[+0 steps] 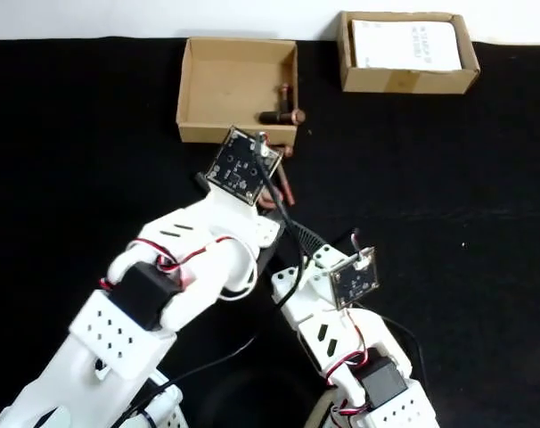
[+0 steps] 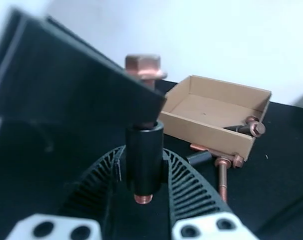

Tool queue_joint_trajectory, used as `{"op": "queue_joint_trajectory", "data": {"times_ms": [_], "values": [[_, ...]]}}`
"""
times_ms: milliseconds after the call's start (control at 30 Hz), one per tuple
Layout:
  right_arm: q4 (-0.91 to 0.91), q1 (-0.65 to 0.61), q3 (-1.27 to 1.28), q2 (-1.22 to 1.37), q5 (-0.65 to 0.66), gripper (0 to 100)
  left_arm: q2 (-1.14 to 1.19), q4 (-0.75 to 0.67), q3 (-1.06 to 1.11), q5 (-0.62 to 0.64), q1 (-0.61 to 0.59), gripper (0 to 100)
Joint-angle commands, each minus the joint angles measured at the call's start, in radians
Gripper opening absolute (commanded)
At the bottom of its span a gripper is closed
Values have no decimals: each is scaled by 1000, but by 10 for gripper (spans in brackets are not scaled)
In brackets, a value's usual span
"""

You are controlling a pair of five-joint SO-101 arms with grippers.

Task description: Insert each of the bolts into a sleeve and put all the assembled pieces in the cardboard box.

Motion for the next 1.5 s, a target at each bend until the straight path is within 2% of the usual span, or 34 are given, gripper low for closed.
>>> {"op": "queue_joint_trajectory", "data": {"times_ms": [0,267,400,533,600,733,833,967,1133,1200,1267,1367,1467], "values": [[-5,39,125,-15,3,7,2,89,-70,-28,-12,88],[-7,38,125,-15,3,7,13,273,-139,-28,-12,196],[-10,38,125,-15,-18,7,85,387,-312,-29,-18,200],[-38,74,97,-5,-296,7,154,511,-613,-31,-24,186],[-42,111,54,-4,-324,7,202,522,-680,-32,-84,143],[-41,185,-21,-1,-322,7,272,522,-691,-35,-283,5],[-51,205,-71,71,-270,7,278,522,-662,-37,-406,8],[-205,209,-183,303,-262,7,189,522,-593,-44,-424,8],[-331,176,-409,685,-264,7,15,408,-433,-117,-255,8],[-394,186,-532,851,-261,7,-27,387,-369,-115,-243,8],[-423,206,-676,1024,-259,7,-42,384,-320,-117,-303,8],[-429,211,-906,1294,-258,7,-44,384,-275,-117,-455,9],[-437,206,-1139,1554,-189,7,-39,379,-242,-118,-610,10]]}}
